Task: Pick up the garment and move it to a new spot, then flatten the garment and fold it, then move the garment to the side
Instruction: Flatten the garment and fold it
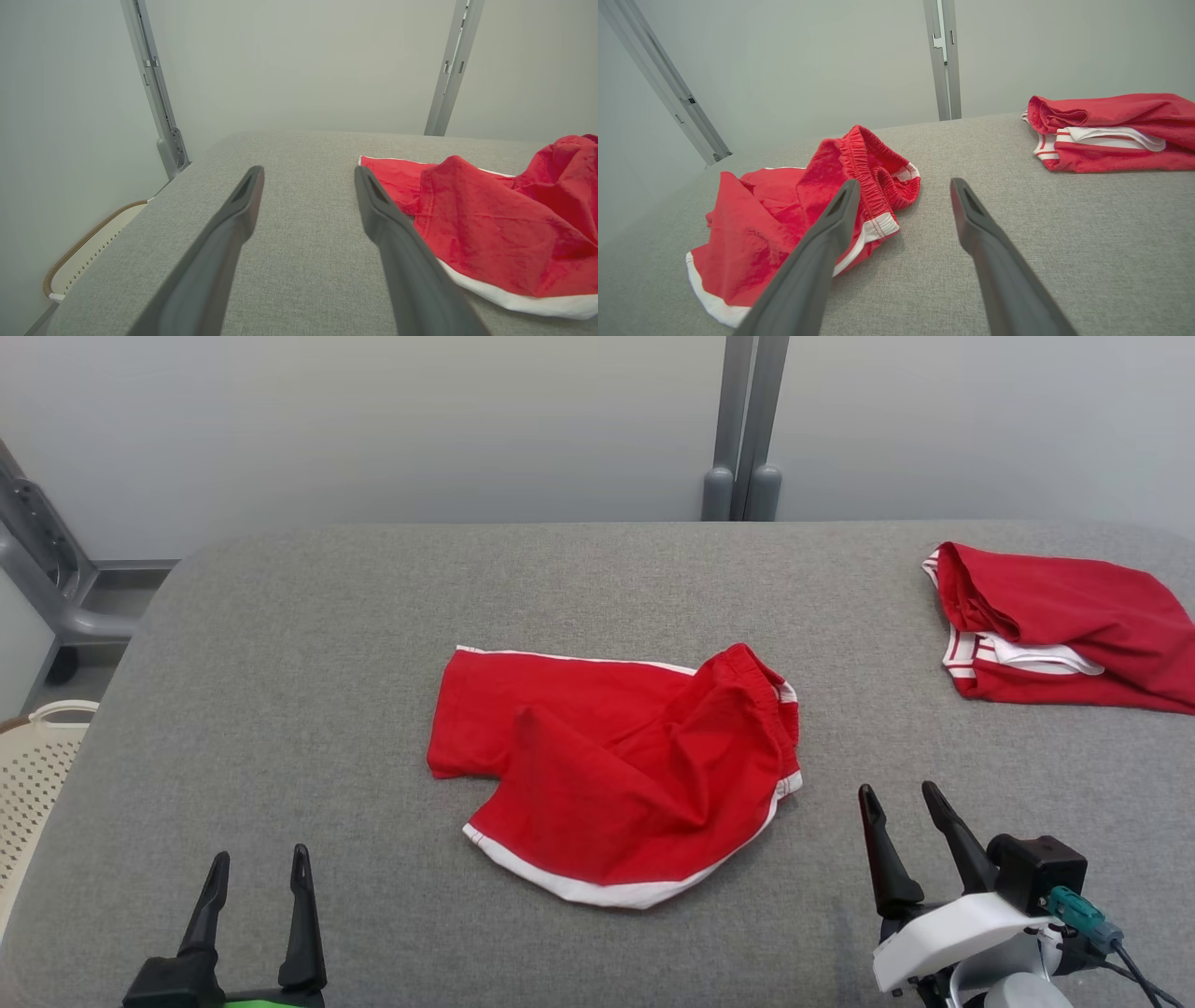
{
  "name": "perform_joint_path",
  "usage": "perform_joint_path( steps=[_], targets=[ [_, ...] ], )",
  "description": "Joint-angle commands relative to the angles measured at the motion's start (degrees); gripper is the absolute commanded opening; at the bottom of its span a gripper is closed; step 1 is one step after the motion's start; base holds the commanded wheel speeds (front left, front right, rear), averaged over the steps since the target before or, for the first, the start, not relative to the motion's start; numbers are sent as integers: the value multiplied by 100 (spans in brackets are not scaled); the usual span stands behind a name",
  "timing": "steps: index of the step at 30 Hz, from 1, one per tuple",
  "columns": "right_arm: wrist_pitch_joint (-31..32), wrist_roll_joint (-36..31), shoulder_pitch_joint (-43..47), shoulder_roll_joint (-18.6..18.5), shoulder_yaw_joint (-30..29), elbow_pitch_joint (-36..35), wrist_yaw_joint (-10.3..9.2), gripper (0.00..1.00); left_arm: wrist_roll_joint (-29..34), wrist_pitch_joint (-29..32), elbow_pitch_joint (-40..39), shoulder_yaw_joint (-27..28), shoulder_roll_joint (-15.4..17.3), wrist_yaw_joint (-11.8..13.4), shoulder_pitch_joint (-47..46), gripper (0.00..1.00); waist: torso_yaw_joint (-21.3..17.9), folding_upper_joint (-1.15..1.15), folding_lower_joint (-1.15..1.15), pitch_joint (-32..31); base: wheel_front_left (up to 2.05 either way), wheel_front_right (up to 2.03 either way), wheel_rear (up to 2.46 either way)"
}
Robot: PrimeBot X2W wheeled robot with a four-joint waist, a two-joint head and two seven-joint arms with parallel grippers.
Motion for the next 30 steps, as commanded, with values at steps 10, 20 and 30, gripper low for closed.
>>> perform_joint_path(
  steps=[10,20,30],
  targets=[
    [-28,-59,-42,-3,-29,9,-2,100,67,-18,21,39,-7,-24,-49,100,-1,0,0,-8,0,0,0],
    [20,-15,-110,-73,97,111,-2,100,-69,-18,96,-75,64,-152,-119,100,-7,0,0,-16,0,0,0],
    [204,187,-553,-527,661,680,-2,100,-517,-18,848,-878,426,-282,-550,100,16,0,0,47,0,0,0]
  ],
)
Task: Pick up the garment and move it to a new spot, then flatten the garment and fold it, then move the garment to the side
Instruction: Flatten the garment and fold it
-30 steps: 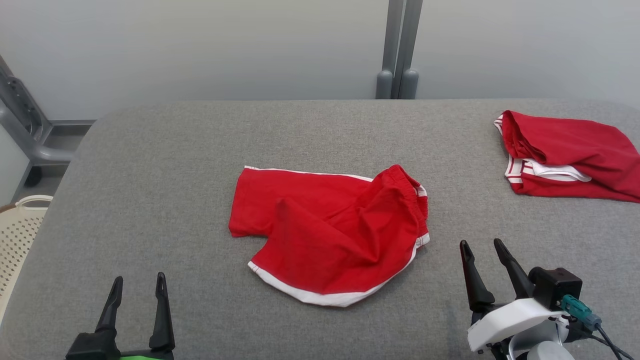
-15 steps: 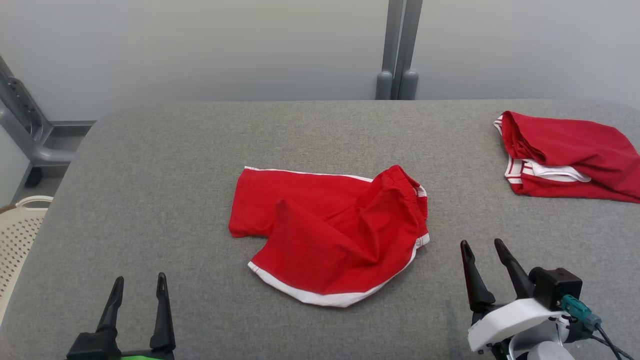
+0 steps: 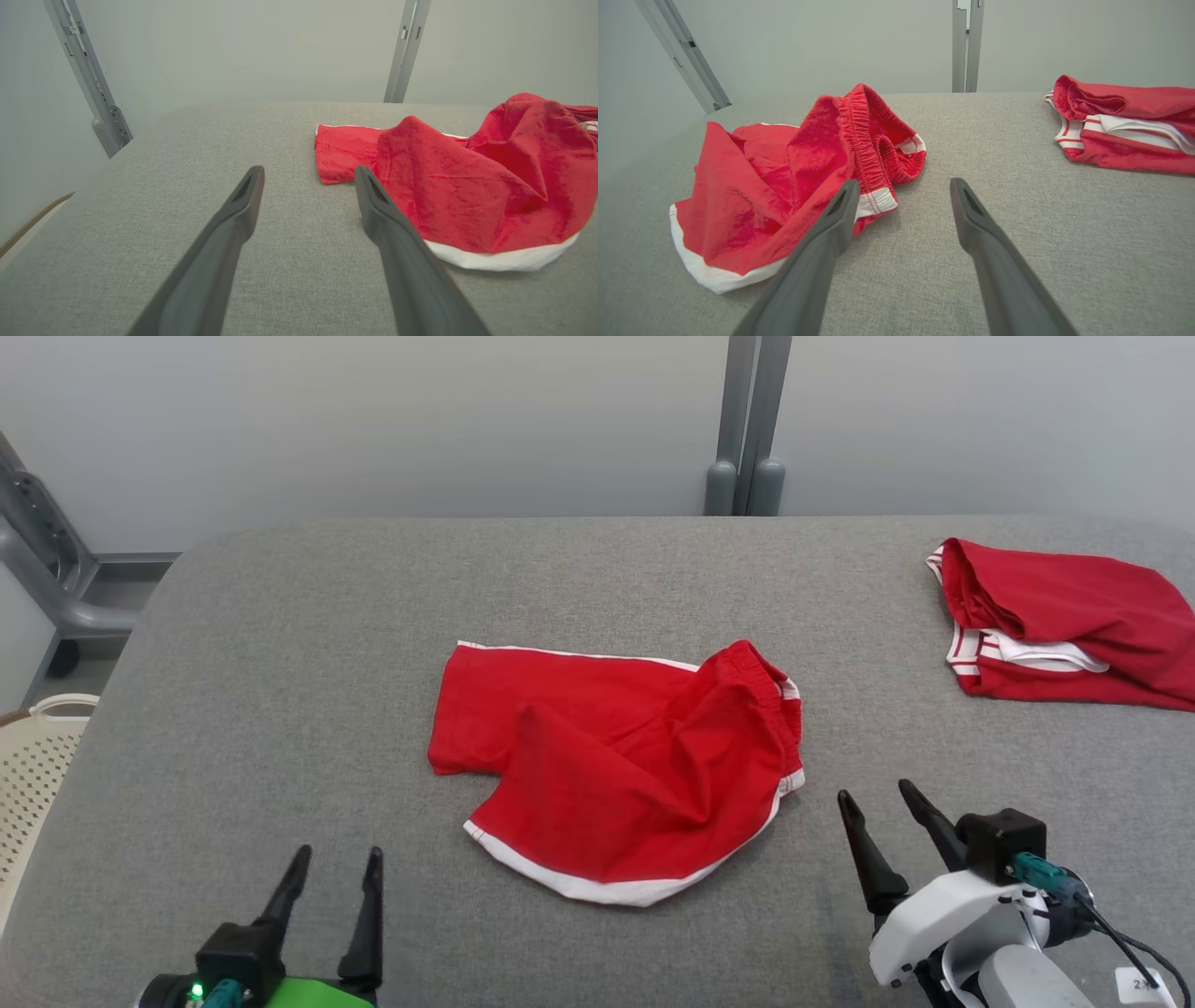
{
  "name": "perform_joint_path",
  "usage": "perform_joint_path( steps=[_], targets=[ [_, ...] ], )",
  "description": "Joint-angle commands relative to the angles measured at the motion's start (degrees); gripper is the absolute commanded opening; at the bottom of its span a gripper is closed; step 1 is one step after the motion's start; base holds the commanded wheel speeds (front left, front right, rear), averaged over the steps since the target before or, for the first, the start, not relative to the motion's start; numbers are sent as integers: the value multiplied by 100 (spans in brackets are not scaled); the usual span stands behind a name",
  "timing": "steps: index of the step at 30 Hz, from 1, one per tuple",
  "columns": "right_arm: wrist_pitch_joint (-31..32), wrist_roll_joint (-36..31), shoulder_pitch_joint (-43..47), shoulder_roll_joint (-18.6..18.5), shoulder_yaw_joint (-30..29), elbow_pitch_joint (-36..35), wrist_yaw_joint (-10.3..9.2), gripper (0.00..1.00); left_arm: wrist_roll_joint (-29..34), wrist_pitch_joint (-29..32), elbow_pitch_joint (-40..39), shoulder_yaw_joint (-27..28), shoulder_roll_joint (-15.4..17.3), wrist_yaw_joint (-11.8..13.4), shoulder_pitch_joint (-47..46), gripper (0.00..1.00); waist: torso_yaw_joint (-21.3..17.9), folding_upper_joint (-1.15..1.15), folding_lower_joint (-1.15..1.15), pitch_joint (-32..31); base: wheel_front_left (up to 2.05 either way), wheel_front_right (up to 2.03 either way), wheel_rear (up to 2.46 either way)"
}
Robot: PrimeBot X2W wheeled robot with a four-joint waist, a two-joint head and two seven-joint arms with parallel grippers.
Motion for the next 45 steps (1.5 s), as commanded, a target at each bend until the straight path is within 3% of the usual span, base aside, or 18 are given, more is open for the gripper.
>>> perform_joint_path(
  steps=[1,9,24,45],
  targets=[
    [58,67,-158,-73,140,154,-2,100,-168,-17,191,-233,97,-18,-164,100,-9,0,0,21,0,0,0],
    [153,357,-799,-304,840,1045,-2,100,-865,-17,1109,-1372,541,-17,-810,100,-36,0,0,125,0,0,0],
    [-42,893,-1902,-378,2015,2301,-3,100,-1697,-18,2194,-2780,780,-17,-2010,100,-33,0,0,555,0,0,0],
    [-205,1349,-2767,-478,3191,2534,-3,100,-2396,-18,3046,-4208,883,-18,-3159,100,-150,0,0,1145,0,0,0]
  ],
)
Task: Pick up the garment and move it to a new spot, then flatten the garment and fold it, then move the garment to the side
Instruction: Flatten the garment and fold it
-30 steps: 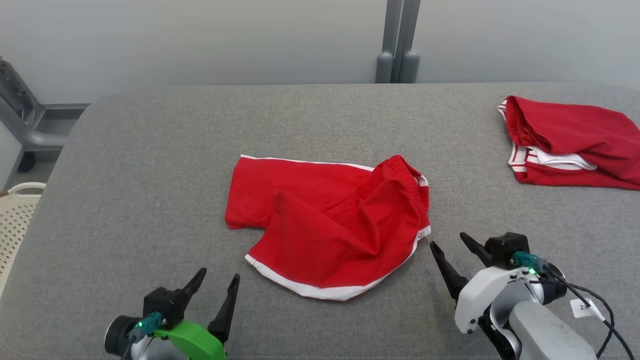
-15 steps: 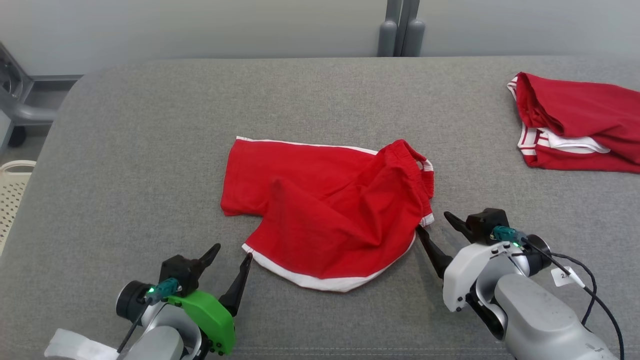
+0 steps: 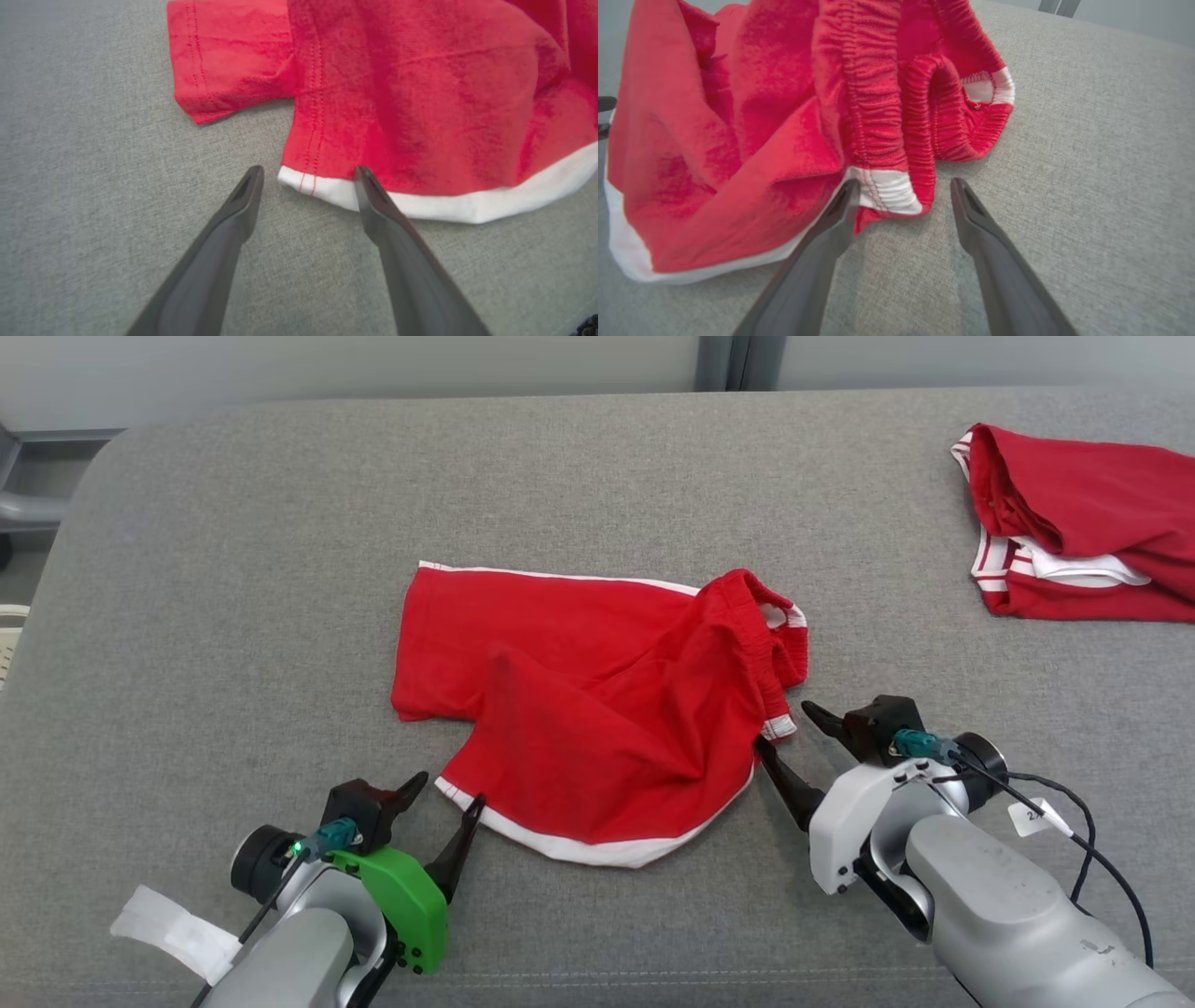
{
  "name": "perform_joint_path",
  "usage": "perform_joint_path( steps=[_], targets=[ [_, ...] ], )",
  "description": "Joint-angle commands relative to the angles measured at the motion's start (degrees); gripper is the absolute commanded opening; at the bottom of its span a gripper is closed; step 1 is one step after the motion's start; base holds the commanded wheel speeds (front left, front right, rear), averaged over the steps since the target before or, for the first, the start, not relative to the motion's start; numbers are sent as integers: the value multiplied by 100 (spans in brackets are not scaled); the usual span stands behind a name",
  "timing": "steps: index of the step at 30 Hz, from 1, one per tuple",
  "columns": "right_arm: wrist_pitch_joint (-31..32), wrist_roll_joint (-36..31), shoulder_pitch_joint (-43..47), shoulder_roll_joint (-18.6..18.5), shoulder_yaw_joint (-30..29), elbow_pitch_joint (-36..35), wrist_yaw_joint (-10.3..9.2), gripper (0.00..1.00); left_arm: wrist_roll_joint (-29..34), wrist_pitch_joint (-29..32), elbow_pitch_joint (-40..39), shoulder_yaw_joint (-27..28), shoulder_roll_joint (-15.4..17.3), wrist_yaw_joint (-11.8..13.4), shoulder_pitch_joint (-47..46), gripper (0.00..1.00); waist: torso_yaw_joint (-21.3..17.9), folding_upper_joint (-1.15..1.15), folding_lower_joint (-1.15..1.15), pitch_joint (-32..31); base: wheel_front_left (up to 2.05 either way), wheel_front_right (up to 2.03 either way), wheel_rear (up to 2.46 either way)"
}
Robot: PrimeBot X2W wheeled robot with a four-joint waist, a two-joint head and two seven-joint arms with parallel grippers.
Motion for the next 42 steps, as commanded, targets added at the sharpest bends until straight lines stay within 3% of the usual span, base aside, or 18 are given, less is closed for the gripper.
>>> perform_joint_path(
  steps=[1,8,9,10,11,16,31,37,42],
  targets=[
    [-30,31,-66,-4,62,-31,-3,100,-44,-18,43,-45,20,-8,-132,100,-35,0,0,66,0,0,0],
    [-33,172,-195,-46,319,-76,-3,100,-396,-17,325,-315,-19,-8,-338,100,-80,0,0,167,0,0,0],
    [-33,183,-195,-48,370,-99,-3,69,-472,-17,394,-367,-20,-8,-357,52,-84,0,0,173,0,0,0],
    [-34,206,-203,-51,405,-141,-3,13,-517,-17,431,-444,-22,-8,-389,0,-86,0,0,180,0,0,0],
    [-34,226,-215,-67,427,-188,-3,0,-550,-17,437,-488,-17,-8,-421,0,-87,0,0,187,0,0,0],
    [-34,248,-95,-140,381,-473,-3,0,-528,-18,214,-430,49,-8,-395,0,-51,0,0,108,0,0,0],
    [-35,712,557,-532,43,-1560,-3,0,241,-17,-1206,693,433,-8,386,0,-21,0,0,-499,0,0,0],
    [44,1255,132,-652,114,-1947,-3,0,452,-18,-1804,969,677,-8,-69,0,-44,0,0,-399,0,0,0],
    [379,1788,-681,-593,248,-2205,-3,0,357,29,-1971,998,1072,-8,-1048,0,-142,0,0,56,0,0,0]
  ],
)
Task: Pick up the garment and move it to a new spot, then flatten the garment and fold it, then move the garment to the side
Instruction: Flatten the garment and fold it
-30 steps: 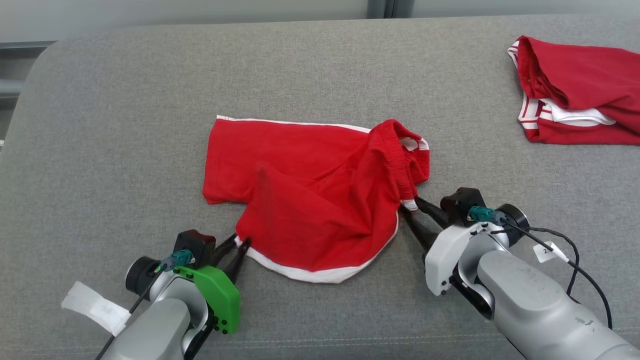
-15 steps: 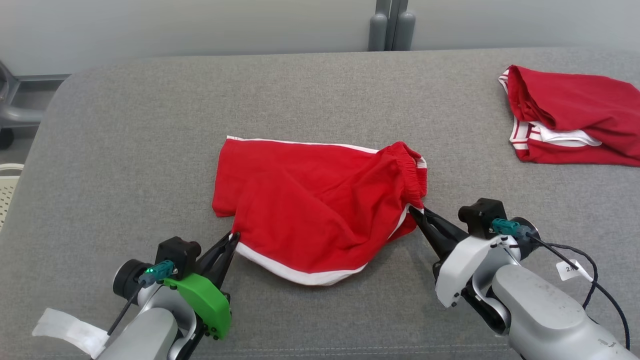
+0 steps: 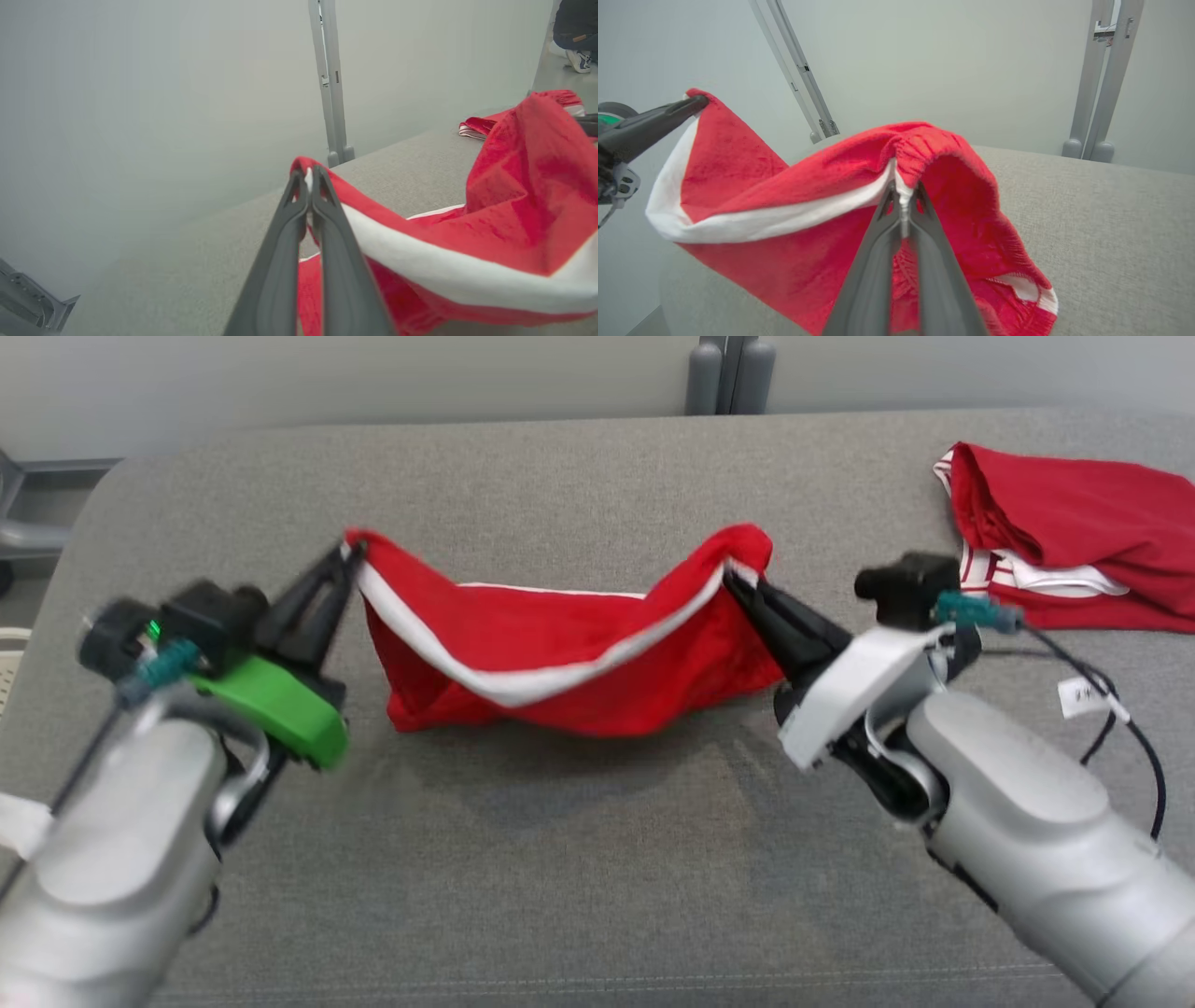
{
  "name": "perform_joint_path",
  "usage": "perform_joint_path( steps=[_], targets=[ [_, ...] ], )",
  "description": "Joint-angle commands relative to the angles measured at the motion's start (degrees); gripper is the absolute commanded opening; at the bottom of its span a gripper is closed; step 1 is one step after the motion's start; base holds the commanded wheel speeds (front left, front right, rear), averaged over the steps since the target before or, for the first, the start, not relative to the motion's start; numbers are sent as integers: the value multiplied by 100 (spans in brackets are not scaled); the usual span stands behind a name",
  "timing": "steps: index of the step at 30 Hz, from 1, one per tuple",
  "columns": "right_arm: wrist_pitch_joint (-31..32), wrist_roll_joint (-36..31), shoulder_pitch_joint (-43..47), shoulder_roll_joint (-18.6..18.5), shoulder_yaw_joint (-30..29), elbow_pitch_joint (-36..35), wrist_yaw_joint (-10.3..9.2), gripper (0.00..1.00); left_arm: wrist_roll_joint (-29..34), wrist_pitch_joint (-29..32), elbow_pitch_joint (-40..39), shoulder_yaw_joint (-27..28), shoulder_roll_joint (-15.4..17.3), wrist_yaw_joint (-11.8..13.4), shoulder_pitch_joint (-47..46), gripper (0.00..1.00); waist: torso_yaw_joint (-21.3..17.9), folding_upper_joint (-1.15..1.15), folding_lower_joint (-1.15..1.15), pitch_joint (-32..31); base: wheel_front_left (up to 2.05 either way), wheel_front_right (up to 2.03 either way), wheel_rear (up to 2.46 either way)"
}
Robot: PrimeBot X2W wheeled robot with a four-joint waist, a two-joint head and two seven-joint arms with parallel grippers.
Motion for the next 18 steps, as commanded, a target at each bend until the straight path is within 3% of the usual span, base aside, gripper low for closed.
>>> perform_joint_path(
  steps=[1,9,15,18],
  targets=[
    [103,199,-426,13,-8,-39,-3,0,19,29,-32,65,211,-8,-514,0,-108,0,0,421,0,0,0],
    [561,887,-2757,322,-307,500,-2,0,-435,528,-50,-116,792,-6,-2723,0,-297,0,0,1661,0,0,0],
    [589,1170,-4475,870,-668,1531,-2,0,-800,803,373,-272,1094,-6,-4348,0,-474,0,0,2273,0,0,0],
    [548,1126,-5132,1102,-731,2163,-2,0,-968,839,651,-366,1021,-6,-4980,0,-485,0,0,2395,0,0,0]
  ],
)
